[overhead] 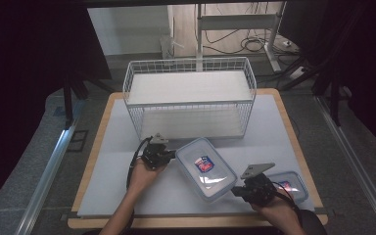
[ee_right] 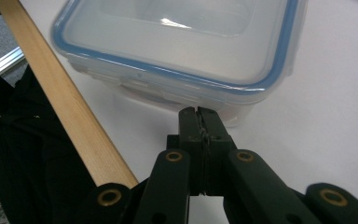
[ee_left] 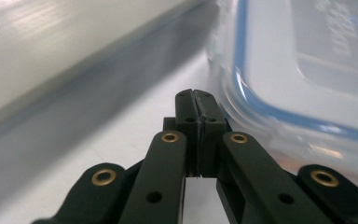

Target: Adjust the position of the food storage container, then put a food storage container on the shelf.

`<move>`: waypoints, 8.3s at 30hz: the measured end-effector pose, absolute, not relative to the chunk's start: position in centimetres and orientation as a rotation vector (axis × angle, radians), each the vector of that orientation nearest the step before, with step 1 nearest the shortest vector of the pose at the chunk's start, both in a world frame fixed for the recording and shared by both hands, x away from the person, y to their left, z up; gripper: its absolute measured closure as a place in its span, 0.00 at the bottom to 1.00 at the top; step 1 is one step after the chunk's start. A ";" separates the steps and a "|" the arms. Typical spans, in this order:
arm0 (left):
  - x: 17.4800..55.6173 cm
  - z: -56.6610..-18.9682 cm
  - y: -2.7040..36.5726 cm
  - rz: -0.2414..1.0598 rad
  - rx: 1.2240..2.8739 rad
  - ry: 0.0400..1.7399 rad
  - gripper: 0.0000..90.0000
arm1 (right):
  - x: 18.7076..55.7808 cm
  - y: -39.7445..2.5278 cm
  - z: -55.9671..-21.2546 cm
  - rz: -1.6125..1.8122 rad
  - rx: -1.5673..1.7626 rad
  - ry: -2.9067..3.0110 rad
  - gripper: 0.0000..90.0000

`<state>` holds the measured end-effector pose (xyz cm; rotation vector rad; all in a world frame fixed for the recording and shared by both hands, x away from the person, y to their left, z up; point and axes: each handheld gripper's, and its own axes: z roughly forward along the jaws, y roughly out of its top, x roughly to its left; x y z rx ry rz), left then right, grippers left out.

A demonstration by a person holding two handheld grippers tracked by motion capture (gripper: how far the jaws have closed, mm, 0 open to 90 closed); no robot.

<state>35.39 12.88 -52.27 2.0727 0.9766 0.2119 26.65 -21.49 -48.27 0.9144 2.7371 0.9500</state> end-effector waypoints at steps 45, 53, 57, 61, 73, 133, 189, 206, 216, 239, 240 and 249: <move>28.2 -51.7 15.1 0.216 2.079 1.068 1.00 | 34.3 -19.4 -49.1 0.812 1.197 2.592 0.99; 27.0 -51.7 15.7 0.257 2.082 1.108 1.00 | 36.1 -17.4 -49.6 0.801 1.178 2.597 0.99; 27.1 -51.7 15.7 0.263 2.085 1.115 1.00 | 36.3 -17.1 -49.7 0.807 1.166 2.595 0.99; 27.0 -51.6 15.7 0.261 2.091 1.112 0.99 | 36.2 -17.5 -49.8 0.842 1.137 2.604 0.99; 25.8 -51.1 17.2 0.376 2.055 1.130 0.71 | 33.8 -20.4 -48.2 0.956 0.956 2.584 0.85; 28.8 -49.5 17.9 0.200 1.976 1.083 0.10 | 33.1 -21.8 -47.6 1.242 0.986 2.598 0.01; 31.9 -51.4 18.5 -0.217 1.742 1.124 0.44 | 35.7 -20.9 -48.9 1.496 1.346 2.760 0.51; 31.0 -51.2 18.9 -0.277 1.724 1.141 0.52 | 35.0 -20.6 -48.6 1.522 1.318 2.706 0.54; 30.2 -50.7 18.6 -0.229 1.735 1.149 0.53 | 34.6 -20.7 -47.6 1.565 1.306 2.597 0.65; 30.2 -51.3 18.9 -0.266 1.705 1.139 0.55 | 35.9 -20.9 -50.1 1.601 1.491 2.756 0.42; 30.2 -51.3 18.9 -0.266 1.705 1.139 0.55 | 35.9 -20.9 -50.1 1.601 1.491 2.756 0.42; 30.0 -51.4 18.9 -0.276 1.685 1.159 0.54 | 35.6 -21.2 -49.3 1.603 1.502 2.713 0.58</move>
